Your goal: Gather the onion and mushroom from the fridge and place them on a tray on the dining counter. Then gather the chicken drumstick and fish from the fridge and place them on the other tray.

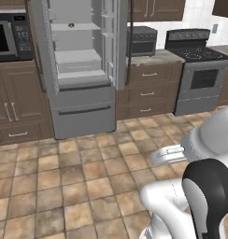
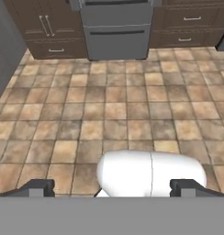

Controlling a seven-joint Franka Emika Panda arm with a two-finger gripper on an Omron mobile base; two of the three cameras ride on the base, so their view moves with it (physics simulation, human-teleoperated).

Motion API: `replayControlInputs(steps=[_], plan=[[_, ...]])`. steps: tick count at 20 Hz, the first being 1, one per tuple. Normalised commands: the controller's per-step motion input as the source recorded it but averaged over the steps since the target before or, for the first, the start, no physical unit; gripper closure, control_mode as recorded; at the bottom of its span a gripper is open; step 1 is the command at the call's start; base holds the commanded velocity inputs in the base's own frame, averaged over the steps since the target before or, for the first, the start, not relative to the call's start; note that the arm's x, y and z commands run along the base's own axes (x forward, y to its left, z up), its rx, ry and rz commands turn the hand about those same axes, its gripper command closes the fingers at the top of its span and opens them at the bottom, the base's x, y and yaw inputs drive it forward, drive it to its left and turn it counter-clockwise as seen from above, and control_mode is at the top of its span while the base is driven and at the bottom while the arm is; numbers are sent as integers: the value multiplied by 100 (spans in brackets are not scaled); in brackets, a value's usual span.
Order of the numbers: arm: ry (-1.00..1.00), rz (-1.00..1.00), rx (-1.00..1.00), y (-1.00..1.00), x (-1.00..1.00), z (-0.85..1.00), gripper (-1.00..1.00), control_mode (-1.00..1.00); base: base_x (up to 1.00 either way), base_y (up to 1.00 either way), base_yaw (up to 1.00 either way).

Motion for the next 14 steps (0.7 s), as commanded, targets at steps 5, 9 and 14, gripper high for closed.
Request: replayControlInputs(steps=[5,9,14], plan=[[0,0,0,0,0,0,-100,100,100,1,2],[0,0,0,0,0,0,-100,100,100,8,1],[0,0,0,0,0,0,-100,100,100,9,1]])
